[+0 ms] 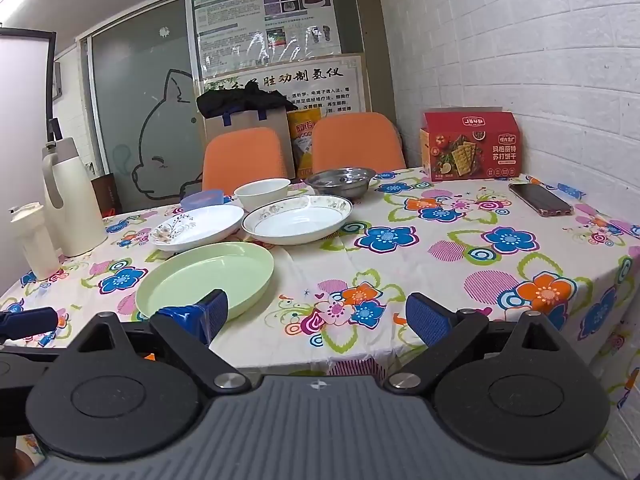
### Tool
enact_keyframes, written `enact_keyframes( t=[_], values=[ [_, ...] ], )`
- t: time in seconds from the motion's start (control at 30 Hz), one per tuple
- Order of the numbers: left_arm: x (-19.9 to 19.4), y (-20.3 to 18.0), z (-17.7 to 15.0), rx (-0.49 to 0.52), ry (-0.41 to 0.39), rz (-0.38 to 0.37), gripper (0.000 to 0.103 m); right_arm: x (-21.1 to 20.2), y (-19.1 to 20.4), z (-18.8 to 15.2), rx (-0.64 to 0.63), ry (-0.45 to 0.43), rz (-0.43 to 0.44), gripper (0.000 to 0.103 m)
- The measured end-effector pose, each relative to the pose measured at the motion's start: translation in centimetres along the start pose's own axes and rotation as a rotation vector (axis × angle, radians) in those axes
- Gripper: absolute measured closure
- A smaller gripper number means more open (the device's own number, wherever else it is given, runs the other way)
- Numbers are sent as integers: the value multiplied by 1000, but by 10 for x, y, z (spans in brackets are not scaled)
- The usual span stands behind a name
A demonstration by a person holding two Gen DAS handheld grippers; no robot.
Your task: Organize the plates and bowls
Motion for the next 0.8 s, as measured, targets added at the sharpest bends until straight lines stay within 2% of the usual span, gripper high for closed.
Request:
enact_keyframes(
  t=[0.8],
  values=[
    [0, 3, -3, -1, 9, 4, 7, 3, 2, -1, 3, 10, 14, 20]
  ],
)
Point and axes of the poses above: each gripper's, at about its wrist camera, not at the fingertips, and x roughly the way its jaws point, y to its left, z to its top, the point moved 8 cm from there along x, roughly the way its jaws point, and after that the axes turned 9 degrees about -x, right-handed, at the moved point
